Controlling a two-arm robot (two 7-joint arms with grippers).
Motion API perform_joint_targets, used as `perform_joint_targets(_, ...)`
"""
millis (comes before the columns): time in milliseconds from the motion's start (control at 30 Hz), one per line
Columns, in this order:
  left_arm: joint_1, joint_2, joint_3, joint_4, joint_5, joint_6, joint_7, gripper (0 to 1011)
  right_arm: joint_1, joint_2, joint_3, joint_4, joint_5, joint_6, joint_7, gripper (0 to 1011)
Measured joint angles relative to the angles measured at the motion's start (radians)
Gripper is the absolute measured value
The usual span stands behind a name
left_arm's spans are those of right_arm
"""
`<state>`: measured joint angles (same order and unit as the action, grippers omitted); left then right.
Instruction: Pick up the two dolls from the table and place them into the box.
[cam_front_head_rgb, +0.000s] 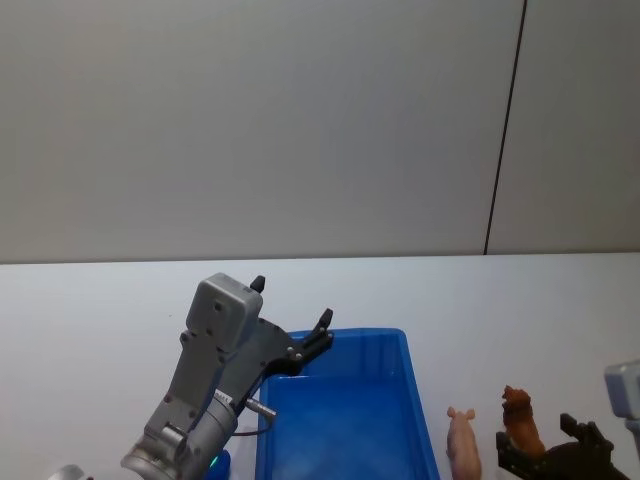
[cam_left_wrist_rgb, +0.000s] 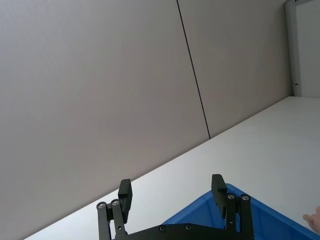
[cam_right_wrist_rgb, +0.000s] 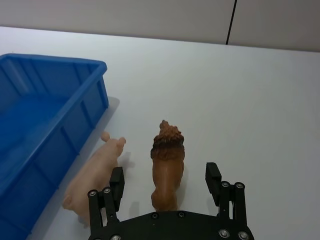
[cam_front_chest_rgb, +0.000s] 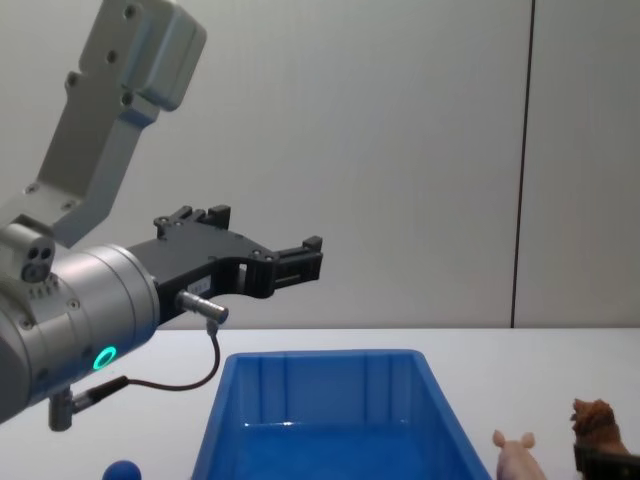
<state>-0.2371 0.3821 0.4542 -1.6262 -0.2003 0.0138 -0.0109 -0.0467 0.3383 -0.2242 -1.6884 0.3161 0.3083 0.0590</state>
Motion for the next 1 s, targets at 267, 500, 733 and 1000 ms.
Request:
perform_joint_targets(267, 0.0, 0.0, 0.0, 0.0, 0.0, 0.0, 0.0, 1001, -0.001, -0.006, -0.003, 0.029, -0.005, 0.007, 0.0, 890)
perform_joint_targets(500, 0.0, 0.0, 0.0, 0.0, 0.0, 0.0, 0.0, 1001, 0.007, -0.014, -0.006, 0.059, -0.014, -0.003, 0.011, 704)
perform_joint_targets(733, 0.0, 0.0, 0.0, 0.0, 0.0, 0.0, 0.0, 1001, 0.018, -0.021, -0.008, 0.084, -0.027, -0.035, 0.028, 474)
perform_joint_targets(1000, 0.0, 0.0, 0.0, 0.0, 0.0, 0.0, 0.0, 1001, 0.025, -0.025, -0.011, 0.088, -0.05, -0.08, 0.048, 299)
